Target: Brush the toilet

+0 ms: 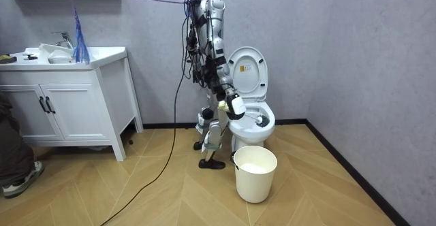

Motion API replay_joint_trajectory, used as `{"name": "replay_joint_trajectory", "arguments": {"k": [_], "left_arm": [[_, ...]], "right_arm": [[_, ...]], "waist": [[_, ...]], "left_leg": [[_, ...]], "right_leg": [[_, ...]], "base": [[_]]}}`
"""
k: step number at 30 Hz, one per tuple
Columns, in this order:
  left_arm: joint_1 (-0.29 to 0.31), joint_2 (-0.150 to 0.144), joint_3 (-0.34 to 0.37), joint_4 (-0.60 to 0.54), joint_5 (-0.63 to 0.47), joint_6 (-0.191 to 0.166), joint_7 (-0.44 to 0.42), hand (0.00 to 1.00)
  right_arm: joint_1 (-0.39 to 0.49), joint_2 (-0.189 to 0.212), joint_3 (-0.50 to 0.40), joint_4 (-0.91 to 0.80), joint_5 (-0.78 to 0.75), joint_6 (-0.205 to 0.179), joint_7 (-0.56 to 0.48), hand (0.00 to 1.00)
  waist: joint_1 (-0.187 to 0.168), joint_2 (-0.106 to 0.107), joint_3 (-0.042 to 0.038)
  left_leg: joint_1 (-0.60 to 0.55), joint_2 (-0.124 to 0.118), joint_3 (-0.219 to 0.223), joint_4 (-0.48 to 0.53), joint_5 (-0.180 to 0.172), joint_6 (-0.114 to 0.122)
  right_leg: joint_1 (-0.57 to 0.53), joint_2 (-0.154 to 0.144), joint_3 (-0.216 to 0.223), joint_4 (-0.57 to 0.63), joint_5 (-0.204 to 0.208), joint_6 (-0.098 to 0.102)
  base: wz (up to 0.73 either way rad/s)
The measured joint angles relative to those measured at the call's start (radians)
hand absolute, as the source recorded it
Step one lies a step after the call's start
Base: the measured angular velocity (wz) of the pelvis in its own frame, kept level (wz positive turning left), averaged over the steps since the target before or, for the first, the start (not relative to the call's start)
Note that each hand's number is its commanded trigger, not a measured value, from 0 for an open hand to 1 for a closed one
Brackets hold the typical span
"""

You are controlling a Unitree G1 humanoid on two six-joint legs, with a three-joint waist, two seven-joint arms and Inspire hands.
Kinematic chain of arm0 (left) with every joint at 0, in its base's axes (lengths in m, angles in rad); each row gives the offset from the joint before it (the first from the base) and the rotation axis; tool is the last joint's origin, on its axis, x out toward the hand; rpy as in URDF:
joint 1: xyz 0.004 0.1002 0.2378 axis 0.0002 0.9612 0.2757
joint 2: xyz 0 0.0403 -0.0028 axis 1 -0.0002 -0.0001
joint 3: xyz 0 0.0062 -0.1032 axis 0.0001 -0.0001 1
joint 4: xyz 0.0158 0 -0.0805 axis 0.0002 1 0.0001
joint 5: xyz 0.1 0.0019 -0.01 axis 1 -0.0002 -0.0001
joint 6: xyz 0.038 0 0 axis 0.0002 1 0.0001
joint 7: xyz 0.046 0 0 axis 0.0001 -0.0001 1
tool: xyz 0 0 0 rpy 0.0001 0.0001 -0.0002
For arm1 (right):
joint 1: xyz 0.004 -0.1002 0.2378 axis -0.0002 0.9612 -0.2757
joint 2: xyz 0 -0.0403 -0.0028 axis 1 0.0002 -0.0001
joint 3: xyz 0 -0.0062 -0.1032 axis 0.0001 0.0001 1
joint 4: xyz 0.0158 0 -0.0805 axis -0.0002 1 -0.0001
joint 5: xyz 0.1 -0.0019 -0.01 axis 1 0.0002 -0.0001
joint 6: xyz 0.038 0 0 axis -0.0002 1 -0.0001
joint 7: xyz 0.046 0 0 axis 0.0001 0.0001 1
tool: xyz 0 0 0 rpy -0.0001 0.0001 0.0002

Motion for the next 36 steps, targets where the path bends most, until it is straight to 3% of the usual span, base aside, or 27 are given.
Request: {"name": "replay_joint_trajectory", "arguments": {"k": [3,9,12,14,23,26,36], "left_arm": [[-0.011,-0.007,-0.006,0.006,0.01,-0.001,-0.004,0.0],[-0.054,-0.004,-0.026,0.037,0.08,0.01,-0.044,0.0],[-0.093,0.006,-0.048,0.035,0.134,0.007,-0.068,0.0],[-0.101,0.003,-0.061,0.048,0.134,0.034,-0.078,0.0],[-0.096,0.012,-0.082,0.053,0.159,0.058,-0.109,0.0],[-0.096,0.012,-0.081,0.051,0.231,0.07,-0.123,0.0],[-0.094,0.023,-0.093,0.047,0.251,0.08,-0.14,0.0]], "right_arm": [[0.013,0.029,-0.017,0.0,0.0,-0.027,-0.038,1.0],[0.038,0.045,-0.022,0.005,-0.002,-0.055,-0.071,1.0],[0.039,0.057,-0.028,0.006,-0.001,-0.063,-0.089,1.0],[0.038,0.063,-0.028,0.006,0.002,-0.064,-0.096,1.0],[0.045,0.074,-0.039,0.005,0.007,-0.052,-0.097,1.0],[0.041,0.073,-0.044,0.004,-0.001,-0.051,-0.097,1.0],[0.029,0.072,-0.044,0.001,-0.026,-0.05,-0.128,1.0]], "waist": [[-0.027,-0.007,-0.0018],[-0.074,-0.007,-0.0014],[-0.097,-0.007,-0.0013],[-0.12,0.001,-0.0015],[-0.132,0.025,-0.0022],[-0.131,0.03,-0.0028],[-0.122,0.032,-0.0008]], "left_leg": [[0.004,0.0,0.021,0.005,0.0,0.0],[0.021,-0.003,0.083,0.005,0.0,0.0],[0.027,-0.005,0.085,0.004,0.0,0.0],[0.026,-0.005,0.086,0.002,0.0,0.001],[0.02,-0.005,0.087,0.001,-0.003,0.005],[0.017,-0.003,0.087,-0.002,-0.008,0.014],[0.019,-0.001,0.103,-0.013,-0.012,0.019]], "right_leg": [[-0.017,0.001,0.031,0.01,0.0,0.0],[-0.02,0.003,0.087,0.009,0.006,0.006],[-0.021,0.003,0.102,0.006,0.01,0.009],[-0.021,0.006,0.104,-0.008,0.02,0.011],[-0.036,0.01,0.12,-0.01,0.034,0.012],[-0.048,0.013,0.122,-0.001,0.035,0.012],[-0.057,0.019,0.138,0.011,0.039,0.012]], "base": [[-0.29],[-0.28],[-0.15],[-0.06],[-0.05],[-0.02],[-0.04]]}}
